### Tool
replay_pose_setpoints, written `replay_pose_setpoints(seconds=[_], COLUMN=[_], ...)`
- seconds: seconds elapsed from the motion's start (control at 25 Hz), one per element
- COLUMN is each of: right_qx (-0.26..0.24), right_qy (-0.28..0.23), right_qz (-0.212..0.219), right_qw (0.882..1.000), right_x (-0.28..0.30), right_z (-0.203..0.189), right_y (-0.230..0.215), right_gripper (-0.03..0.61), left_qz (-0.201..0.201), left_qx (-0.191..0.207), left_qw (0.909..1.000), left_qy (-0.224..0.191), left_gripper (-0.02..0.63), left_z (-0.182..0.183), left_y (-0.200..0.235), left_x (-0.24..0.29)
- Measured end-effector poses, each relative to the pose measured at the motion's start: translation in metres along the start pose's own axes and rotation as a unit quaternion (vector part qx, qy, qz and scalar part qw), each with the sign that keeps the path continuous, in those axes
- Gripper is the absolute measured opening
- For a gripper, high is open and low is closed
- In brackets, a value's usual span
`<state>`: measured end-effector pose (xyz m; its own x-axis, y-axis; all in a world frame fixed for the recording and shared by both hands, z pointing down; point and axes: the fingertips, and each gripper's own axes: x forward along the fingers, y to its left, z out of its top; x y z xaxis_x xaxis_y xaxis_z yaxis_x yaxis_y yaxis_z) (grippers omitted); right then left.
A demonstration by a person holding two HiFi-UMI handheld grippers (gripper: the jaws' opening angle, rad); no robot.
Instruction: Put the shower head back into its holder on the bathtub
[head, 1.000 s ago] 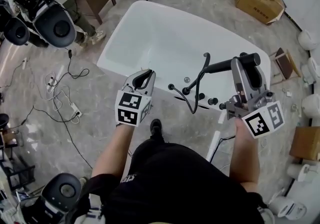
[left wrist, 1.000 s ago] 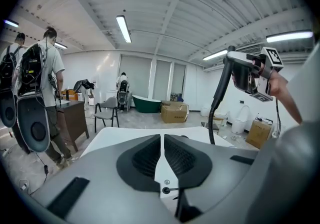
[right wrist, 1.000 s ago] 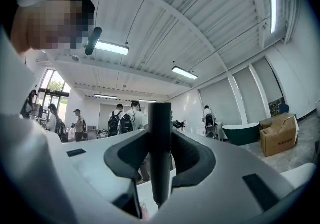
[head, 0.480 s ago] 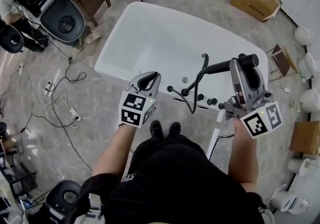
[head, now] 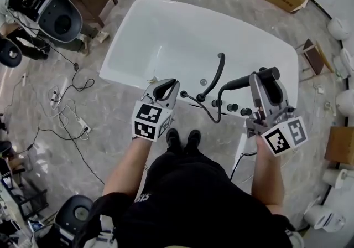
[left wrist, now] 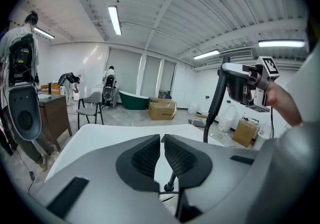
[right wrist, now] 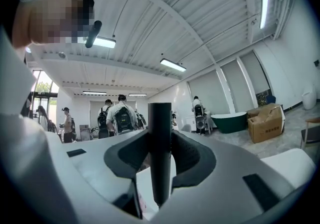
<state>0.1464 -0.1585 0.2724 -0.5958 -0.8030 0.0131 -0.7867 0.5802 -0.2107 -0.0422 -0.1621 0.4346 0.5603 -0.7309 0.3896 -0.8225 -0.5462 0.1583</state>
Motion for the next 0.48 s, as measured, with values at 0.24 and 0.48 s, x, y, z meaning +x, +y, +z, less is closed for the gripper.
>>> replay_pose_setpoints(seconds=[0.24,0.48], right_qx=[0.022,0.028], right_qy=[0.001,0.005], right_qz=[0.003,0.014], right_qw=[1.0,0.999], right_x=[0.004,0.012], right_z=[-0.017,-0.029], right_y=[-0.022,-0.023], right_gripper=[0.147,0.147], left_qz=[-0.07,-0.137], left_qx=[0.02,0.01], left_qw=[0.9964,0.9884], left_qy=[0.044,0.065], left_gripper=[0.124,0.184], left_z=[-0.04,-0.086], left_y=[-0.045,-0.087], left_x=[0.046,0.077])
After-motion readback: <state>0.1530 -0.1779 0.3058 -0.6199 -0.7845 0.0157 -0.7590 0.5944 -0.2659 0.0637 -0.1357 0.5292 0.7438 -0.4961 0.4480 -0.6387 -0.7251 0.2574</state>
